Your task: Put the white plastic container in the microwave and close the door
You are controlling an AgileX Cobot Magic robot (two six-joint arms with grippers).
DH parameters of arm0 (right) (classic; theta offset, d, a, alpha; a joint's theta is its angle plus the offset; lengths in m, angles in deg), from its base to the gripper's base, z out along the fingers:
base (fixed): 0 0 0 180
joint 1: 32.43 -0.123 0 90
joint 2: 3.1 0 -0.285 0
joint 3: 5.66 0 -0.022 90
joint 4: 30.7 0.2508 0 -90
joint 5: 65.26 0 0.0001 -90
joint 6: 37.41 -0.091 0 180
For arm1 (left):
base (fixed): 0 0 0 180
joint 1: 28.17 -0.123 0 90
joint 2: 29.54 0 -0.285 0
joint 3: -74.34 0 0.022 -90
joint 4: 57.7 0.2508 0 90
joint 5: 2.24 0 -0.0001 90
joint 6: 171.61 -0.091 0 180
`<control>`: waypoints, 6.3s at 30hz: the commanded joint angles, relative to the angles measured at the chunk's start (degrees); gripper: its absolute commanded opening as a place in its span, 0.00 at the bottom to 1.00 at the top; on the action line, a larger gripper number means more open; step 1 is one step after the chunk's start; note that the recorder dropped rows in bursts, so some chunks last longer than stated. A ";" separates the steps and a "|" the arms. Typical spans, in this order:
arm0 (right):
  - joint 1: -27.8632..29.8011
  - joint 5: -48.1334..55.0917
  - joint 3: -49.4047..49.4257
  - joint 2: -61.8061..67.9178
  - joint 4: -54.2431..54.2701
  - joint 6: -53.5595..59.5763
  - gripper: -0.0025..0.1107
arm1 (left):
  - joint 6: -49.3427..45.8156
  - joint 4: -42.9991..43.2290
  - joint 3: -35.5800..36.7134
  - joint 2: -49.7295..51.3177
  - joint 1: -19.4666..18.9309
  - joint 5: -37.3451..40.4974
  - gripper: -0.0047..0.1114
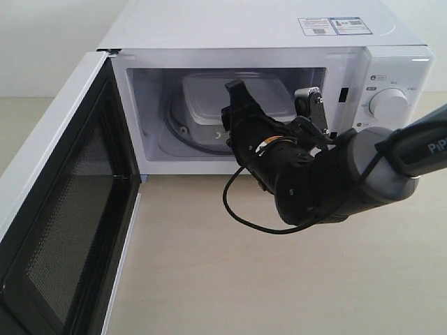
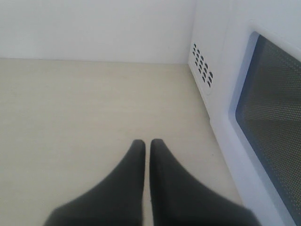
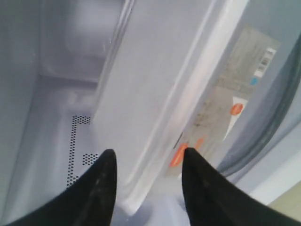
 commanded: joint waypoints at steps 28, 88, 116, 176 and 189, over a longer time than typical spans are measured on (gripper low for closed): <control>0.05 5.82 -0.30 -0.49 -21.03 6.84 0.02 | -0.24 -0.42 0.21 -0.16 0.22 -0.18 0.08; 2.25 4.32 -0.29 1.25 1.09 65.80 0.02 | -0.24 -0.42 0.21 -0.16 0.22 -0.18 0.08; 0.28 8.74 -7.62 5.52 0.67 68.92 0.02 | -0.24 -0.42 0.21 -0.16 0.22 -0.18 0.08; -14.38 -26.20 53.02 -38.83 18.84 64.55 0.02 | -0.20 0.05 -3.04 -0.16 0.21 -24.08 0.08; -14.38 -26.20 53.02 -38.83 18.96 64.55 0.02 | 0.90 -0.68 -14.23 -0.16 0.21 -23.39 0.08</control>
